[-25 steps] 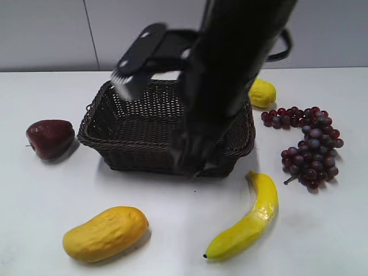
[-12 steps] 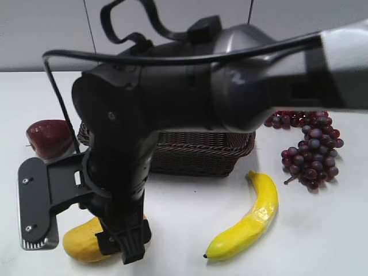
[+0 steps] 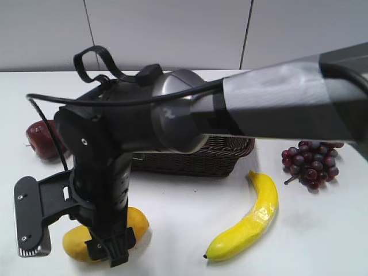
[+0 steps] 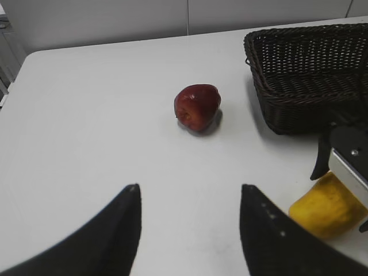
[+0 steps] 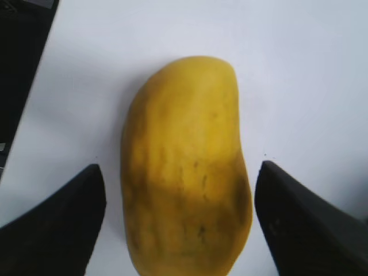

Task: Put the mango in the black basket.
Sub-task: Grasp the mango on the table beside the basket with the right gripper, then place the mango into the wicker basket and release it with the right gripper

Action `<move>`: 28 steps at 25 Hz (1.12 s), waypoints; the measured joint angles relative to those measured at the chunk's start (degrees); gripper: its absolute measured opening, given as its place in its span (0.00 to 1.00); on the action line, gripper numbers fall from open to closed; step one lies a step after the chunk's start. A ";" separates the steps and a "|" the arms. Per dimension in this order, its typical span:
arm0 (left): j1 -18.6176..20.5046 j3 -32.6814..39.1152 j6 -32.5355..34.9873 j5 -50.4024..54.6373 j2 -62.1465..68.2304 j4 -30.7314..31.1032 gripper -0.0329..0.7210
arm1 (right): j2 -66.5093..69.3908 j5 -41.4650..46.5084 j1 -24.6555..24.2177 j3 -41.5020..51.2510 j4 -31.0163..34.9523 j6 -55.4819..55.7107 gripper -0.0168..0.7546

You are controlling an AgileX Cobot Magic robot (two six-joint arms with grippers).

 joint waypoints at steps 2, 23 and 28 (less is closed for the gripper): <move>0.00 0.00 0.00 -0.02 0.00 0.00 0.60 | 0.42 0.05 -0.06 -0.02 0.00 0.00 0.82; 0.00 0.00 0.00 -0.02 0.00 0.00 0.53 | -1.46 0.19 -0.76 -0.40 0.32 3.17 0.76; 0.00 0.00 0.00 -0.02 0.00 0.00 0.52 | -8.99 2.98 -0.76 -4.07 -3.95 13.81 0.76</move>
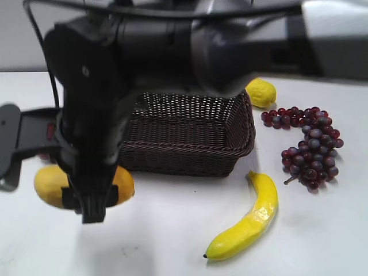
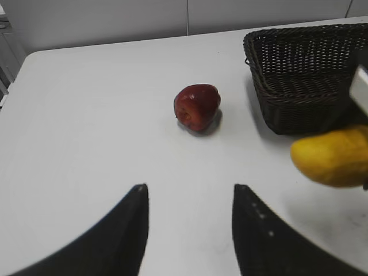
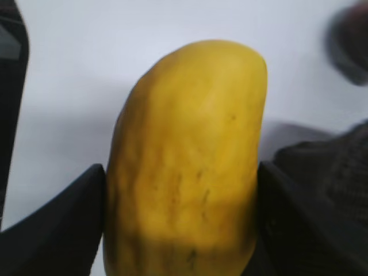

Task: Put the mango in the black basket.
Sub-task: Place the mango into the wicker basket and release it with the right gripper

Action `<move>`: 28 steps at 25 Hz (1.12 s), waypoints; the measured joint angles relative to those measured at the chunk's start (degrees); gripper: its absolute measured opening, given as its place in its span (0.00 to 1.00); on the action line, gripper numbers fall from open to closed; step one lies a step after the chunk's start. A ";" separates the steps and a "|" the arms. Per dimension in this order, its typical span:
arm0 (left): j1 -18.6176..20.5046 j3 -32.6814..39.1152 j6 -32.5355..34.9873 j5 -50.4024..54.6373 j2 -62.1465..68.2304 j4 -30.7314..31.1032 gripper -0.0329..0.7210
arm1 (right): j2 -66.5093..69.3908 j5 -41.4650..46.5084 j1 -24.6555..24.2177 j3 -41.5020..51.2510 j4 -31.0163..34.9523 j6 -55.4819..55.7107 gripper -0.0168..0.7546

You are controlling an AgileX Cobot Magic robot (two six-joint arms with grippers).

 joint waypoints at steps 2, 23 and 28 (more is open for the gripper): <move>0.00 0.00 0.00 0.00 0.00 0.00 0.51 | -1.69 1.68 -0.47 -2.84 -2.62 3.99 0.76; 0.00 0.00 0.00 -0.04 0.00 0.00 0.46 | 7.17 -7.06 -24.76 -9.30 -0.20 12.19 0.76; 0.00 0.00 0.00 -0.04 0.00 0.00 0.44 | 11.04 -5.91 -24.76 -9.30 2.21 12.19 0.76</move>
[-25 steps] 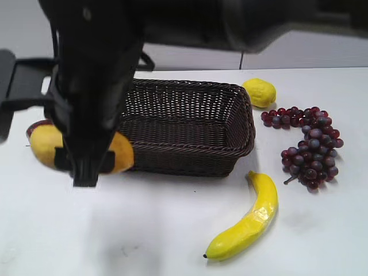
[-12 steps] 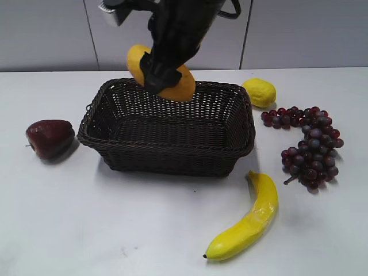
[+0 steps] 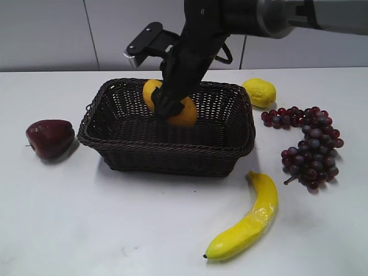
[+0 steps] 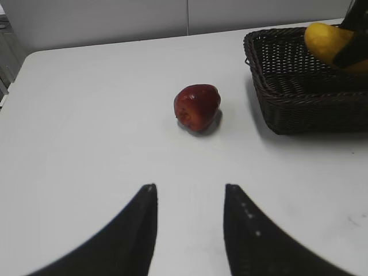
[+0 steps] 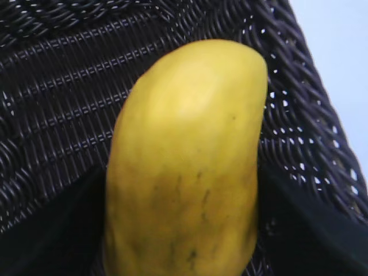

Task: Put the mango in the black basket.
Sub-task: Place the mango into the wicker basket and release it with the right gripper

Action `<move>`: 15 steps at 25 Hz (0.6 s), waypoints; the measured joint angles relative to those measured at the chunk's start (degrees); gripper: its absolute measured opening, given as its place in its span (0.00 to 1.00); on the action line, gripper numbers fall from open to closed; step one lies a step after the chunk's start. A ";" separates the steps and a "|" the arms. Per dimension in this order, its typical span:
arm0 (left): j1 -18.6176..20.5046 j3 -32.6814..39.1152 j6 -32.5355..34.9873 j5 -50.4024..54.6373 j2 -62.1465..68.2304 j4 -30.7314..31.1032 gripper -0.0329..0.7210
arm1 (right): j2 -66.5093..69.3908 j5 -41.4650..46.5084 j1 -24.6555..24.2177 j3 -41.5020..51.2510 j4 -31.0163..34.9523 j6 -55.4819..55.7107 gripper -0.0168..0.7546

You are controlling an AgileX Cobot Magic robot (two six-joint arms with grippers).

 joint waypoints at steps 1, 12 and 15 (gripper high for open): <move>0.00 0.00 0.00 0.00 0.00 0.00 0.44 | 0.38 0.08 0.00 0.00 0.14 0.05 0.76; 0.00 0.00 0.00 0.00 0.00 0.00 0.44 | 1.07 -0.30 0.00 -0.02 1.03 2.19 0.85; 0.00 0.00 0.00 0.00 0.00 0.00 0.44 | -0.51 0.76 -0.68 -0.72 0.33 9.16 0.84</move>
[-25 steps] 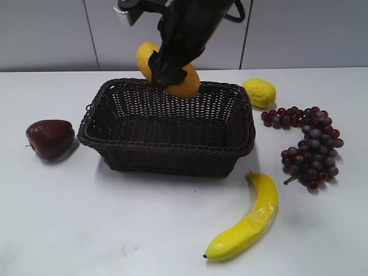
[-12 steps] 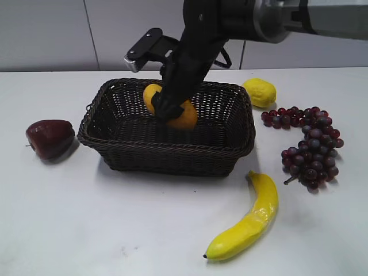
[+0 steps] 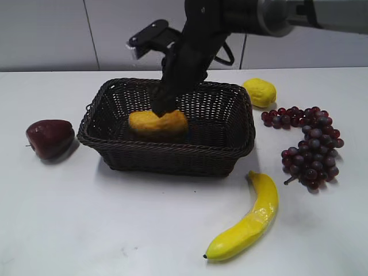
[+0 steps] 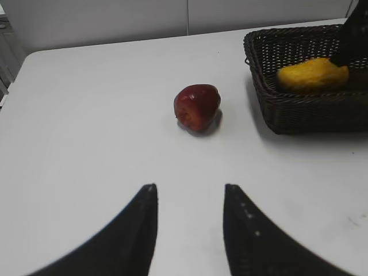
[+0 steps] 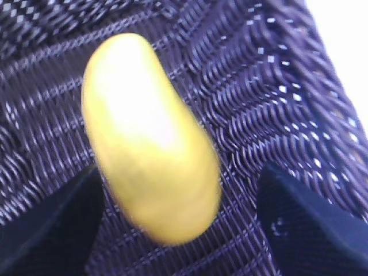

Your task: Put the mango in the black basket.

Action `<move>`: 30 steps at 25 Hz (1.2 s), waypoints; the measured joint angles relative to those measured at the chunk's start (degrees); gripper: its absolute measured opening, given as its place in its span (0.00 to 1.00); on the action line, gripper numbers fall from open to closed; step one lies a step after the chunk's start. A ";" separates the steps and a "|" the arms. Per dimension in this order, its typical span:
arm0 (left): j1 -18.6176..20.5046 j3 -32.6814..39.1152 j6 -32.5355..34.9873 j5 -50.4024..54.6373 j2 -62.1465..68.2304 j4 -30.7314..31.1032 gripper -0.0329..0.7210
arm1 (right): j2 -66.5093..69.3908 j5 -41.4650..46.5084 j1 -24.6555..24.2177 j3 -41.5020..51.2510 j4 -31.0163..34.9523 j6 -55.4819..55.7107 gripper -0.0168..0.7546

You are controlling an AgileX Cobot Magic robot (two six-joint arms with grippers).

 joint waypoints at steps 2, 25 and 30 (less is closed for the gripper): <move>0.00 0.00 0.00 0.00 0.00 0.00 0.44 | -1.44 2.77 -1.88 -2.25 -0.43 3.88 0.83; 0.00 0.00 0.00 -0.05 0.00 0.00 0.44 | -24.16 25.23 -31.83 14.19 -4.39 22.18 0.77; 0.00 0.00 0.00 -0.05 0.00 0.00 0.44 | -41.29 25.35 -31.83 32.17 -4.27 22.18 0.77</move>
